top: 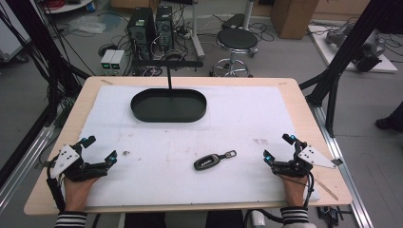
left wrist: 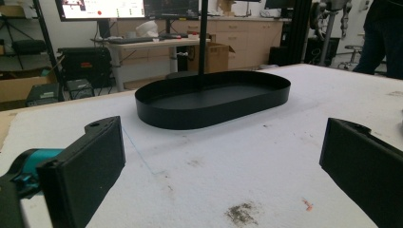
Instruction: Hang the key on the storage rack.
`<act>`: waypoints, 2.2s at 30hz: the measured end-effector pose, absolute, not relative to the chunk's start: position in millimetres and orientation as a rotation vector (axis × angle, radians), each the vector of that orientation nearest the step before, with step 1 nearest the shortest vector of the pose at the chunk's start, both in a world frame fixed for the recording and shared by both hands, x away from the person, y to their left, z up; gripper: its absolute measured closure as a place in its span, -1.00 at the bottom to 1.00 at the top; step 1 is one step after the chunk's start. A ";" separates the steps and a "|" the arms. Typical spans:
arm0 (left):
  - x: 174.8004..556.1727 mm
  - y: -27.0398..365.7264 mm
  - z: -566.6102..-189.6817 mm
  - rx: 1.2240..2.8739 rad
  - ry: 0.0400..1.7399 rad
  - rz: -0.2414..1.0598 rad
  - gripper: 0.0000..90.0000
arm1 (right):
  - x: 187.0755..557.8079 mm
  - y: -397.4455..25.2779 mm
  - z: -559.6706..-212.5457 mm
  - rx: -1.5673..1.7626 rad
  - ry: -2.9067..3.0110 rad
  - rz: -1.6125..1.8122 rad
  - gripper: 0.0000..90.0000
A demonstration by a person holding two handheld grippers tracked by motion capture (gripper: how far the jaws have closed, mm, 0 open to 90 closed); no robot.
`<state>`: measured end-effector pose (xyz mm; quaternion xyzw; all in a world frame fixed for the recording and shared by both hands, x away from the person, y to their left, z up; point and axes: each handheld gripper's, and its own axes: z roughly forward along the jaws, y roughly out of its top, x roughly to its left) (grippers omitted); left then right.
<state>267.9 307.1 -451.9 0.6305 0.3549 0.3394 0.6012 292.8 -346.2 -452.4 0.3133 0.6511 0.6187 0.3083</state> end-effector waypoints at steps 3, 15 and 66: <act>267.0 306.2 -452.0 1.464 0.815 0.798 -0.96 | 292.6 -346.6 -452.4 0.831 1.719 1.634 -0.99; 267.6 306.6 -451.9 1.460 0.821 0.788 -0.96 | 293.1 -347.8 -452.5 0.839 1.713 1.652 -0.99; 266.5 308.2 -452.3 1.445 0.816 0.789 -0.96 | 376.5 -232.7 -359.4 0.137 2.675 1.260 -0.99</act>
